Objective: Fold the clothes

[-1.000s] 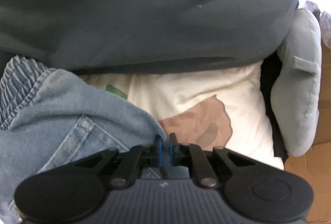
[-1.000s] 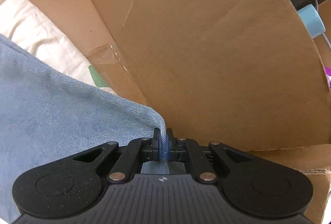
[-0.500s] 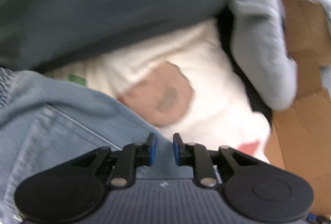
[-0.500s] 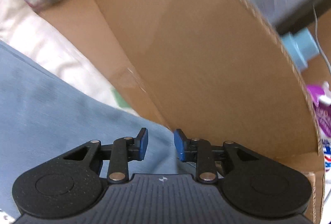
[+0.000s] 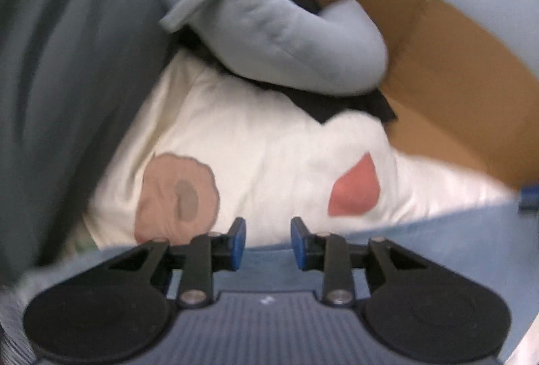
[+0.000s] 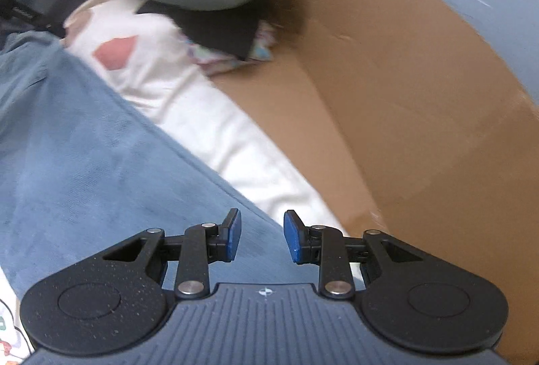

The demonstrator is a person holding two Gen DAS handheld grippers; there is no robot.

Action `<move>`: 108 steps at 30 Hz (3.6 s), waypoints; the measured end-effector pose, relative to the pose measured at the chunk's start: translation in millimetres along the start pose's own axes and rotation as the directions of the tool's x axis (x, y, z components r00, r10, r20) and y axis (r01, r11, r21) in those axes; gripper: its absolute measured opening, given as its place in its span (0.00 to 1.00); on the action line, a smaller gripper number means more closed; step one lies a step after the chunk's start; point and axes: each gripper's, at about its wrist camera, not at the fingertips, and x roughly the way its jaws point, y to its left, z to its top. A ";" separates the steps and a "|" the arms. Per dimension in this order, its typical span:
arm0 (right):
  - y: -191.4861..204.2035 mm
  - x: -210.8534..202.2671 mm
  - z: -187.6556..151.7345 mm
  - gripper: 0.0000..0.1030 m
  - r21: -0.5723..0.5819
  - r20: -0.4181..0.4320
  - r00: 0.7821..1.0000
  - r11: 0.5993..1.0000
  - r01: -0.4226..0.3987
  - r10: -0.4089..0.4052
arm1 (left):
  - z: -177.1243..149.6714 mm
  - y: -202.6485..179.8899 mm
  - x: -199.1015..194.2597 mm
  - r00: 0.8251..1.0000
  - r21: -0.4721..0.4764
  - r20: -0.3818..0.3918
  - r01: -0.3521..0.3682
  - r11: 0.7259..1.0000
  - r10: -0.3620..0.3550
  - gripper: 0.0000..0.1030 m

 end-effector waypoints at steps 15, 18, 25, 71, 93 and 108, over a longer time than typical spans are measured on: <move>46.2 53.1 24.1 0.33 -0.161 -0.023 0.994 0.981 -0.110 0.108 | -17.7 -21.4 12.7 0.997 0.292 -0.063 0.053 0.955 -0.035 0.29; 48.5 61.3 29.5 0.33 -0.193 -0.033 0.993 0.974 -0.122 0.117 | -18.5 -26.8 15.3 0.997 0.320 -0.074 0.058 0.946 -0.037 0.28; 51.7 80.2 28.2 0.32 -0.244 -0.082 0.986 0.956 -0.161 0.145 | -22.2 -34.1 18.2 0.993 0.368 -0.103 0.085 0.926 -0.051 0.08; 68.4 45.4 1.4 0.00 -0.228 -0.028 0.981 0.954 -0.193 0.192 | 0.1 -158.1 68.0 0.878 0.597 -0.236 0.469 0.651 -0.416 0.26; 57.7 51.9 -9.8 0.05 -0.069 0.070 0.978 0.979 -0.193 0.198 | -11.3 -148.0 74.6 0.871 0.550 -0.184 0.476 0.686 -0.457 0.06; 57.1 61.4 9.6 0.40 -0.181 0.050 0.984 0.971 -0.157 0.168 | -8.6 -143.7 69.1 0.864 0.565 -0.165 0.479 0.672 -0.476 0.05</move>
